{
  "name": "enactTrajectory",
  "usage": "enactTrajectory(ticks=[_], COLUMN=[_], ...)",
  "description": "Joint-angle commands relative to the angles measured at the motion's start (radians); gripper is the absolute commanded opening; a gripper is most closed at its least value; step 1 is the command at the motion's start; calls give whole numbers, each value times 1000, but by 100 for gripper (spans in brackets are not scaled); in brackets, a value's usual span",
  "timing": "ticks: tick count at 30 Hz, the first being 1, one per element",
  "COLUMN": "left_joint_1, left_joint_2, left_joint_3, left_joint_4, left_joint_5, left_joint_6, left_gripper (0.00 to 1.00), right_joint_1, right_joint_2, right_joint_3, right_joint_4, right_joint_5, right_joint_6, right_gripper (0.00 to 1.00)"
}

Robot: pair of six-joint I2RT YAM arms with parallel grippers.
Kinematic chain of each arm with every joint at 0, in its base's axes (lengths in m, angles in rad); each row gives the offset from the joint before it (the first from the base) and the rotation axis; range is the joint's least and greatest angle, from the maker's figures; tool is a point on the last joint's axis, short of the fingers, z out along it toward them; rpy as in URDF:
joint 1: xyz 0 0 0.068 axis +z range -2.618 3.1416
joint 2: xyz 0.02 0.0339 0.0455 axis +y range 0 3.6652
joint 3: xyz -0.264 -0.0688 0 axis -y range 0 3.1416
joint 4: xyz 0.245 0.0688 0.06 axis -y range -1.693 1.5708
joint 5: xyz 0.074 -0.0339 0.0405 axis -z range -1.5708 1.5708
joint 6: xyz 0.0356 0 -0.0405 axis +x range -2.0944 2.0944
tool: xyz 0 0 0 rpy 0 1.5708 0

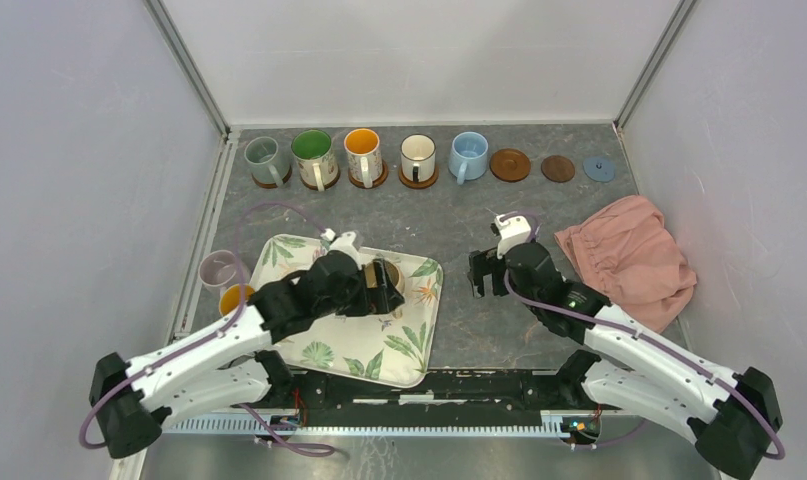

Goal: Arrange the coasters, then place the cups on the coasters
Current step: Pick up the cup from the tray.

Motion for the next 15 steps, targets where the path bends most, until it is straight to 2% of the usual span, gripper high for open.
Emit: enactTrajectory(ticks=[1,7,15], left_joint_1=[-4,-4,-4], left_joint_2=[-146,-240,-268], left_joint_3=[70,164,182], left_joint_4=[-188,-289,-261], left_joint_5=[-241,-516,-734], left_joint_6=[-43,29,107], left_gripper=[100,100,100], right_joint_1=[49,195,369], right_joint_2=[42,145,286], right_joint_3=[50,101,192], right_joint_4=[66,92,115], right_joint_5=[-40,-4,50], right_joint_6=[27,65,127], right_gripper=[97,95,92])
